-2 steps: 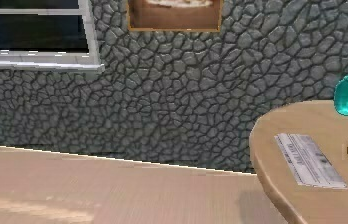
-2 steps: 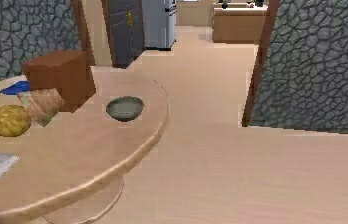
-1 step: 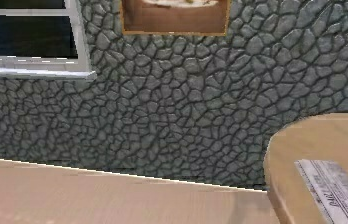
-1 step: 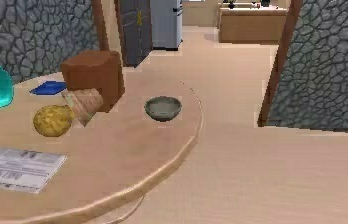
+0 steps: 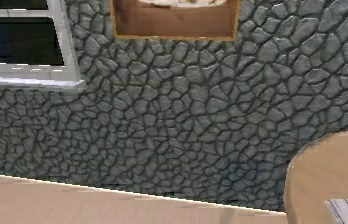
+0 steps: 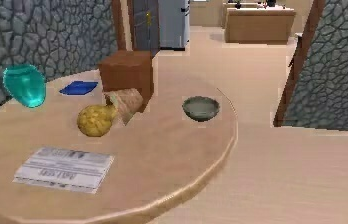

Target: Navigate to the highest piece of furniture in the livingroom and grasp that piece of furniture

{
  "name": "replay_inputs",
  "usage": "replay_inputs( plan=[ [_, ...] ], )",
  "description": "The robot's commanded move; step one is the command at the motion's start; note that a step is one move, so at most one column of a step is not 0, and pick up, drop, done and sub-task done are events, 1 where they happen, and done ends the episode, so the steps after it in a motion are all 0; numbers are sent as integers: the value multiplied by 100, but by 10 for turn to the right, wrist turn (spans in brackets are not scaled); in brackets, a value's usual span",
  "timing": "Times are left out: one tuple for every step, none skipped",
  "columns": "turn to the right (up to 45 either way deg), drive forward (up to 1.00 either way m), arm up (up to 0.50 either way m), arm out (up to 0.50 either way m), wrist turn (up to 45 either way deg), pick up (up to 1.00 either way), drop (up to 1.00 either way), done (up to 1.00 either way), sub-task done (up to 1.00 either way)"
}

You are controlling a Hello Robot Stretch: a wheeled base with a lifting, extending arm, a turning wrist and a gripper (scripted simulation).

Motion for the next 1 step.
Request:
replay_inputs(
  plan=[
    [-450,0,0,0,0,0,0,0,0]
  ],
)
